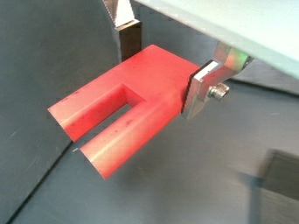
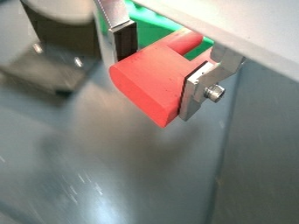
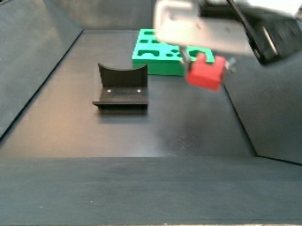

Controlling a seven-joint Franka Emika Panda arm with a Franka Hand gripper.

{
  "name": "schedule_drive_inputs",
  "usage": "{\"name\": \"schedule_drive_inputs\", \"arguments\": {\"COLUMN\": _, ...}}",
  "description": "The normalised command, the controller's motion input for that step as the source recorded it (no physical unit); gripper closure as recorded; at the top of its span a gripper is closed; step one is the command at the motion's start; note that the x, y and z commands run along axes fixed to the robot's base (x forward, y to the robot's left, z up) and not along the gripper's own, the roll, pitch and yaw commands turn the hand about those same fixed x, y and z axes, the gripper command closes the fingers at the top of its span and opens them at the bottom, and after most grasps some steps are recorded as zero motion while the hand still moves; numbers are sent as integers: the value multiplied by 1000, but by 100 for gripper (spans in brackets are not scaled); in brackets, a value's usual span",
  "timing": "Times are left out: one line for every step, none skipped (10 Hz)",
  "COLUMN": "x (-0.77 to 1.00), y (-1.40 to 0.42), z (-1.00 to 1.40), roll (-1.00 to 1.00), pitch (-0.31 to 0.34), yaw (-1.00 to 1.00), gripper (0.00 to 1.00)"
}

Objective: Pick up the square-circle object. Move up. Rotate the square-circle object. Place the square-circle object on the fixture. Regrasp the square-circle object. Move to above the board. Insert the square-circle object.
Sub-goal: Rotate the square-circle object.

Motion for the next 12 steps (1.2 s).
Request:
{"name": "schedule_drive_inputs", "arguments": {"x": 304, "y": -86, "z": 307, "roll": -4, "pitch": 108, "yaw": 14, "gripper": 100}}
{"name": "schedule_drive_inputs", "arguments": {"x": 0, "y": 0, "z": 0, "roll": 0, "pitch": 0, "yaw": -1000, "gripper": 100}}
{"name": "schedule_drive_inputs", "arguments": {"x": -50, "y": 16, "z": -55, "roll": 0, "pitch": -2, "yaw": -1000, "gripper": 100}}
{"name": "schedule_drive_inputs", "arguments": {"x": -34, "y": 28, "z": -39, "roll": -2, "pitch": -5, "yaw": -1000, "gripper": 100}}
{"name": "schedule_drive_inputs", "arguments": {"x": -22, "y": 24, "z": -31, "roll": -2, "pitch": -6, "yaw": -1000, "gripper": 100}}
{"name": "schedule_drive_inputs", "arguments": {"x": -15, "y": 22, "z": -27, "roll": -2, "pitch": -7, "yaw": -1000, "gripper": 100}}
{"name": "schedule_drive_inputs", "arguments": {"x": -9, "y": 20, "z": -23, "roll": -3, "pitch": -7, "yaw": -1000, "gripper": 100}}
{"name": "schedule_drive_inputs", "arguments": {"x": -6, "y": 18, "z": -21, "roll": -4, "pitch": -8, "yaw": -1000, "gripper": 100}}
{"name": "schedule_drive_inputs", "arguments": {"x": -4, "y": 16, "z": -20, "roll": -5, "pitch": -8, "yaw": -1000, "gripper": 100}}
{"name": "schedule_drive_inputs", "arguments": {"x": -3, "y": 15, "z": -20, "roll": -5, "pitch": -8, "yaw": -1000, "gripper": 100}}
{"name": "schedule_drive_inputs", "arguments": {"x": -2, "y": 14, "z": -19, "roll": -6, "pitch": -9, "yaw": -1000, "gripper": 100}}
{"name": "schedule_drive_inputs", "arguments": {"x": -2, "y": 14, "z": -19, "roll": -7, "pitch": -9, "yaw": -1000, "gripper": 100}}
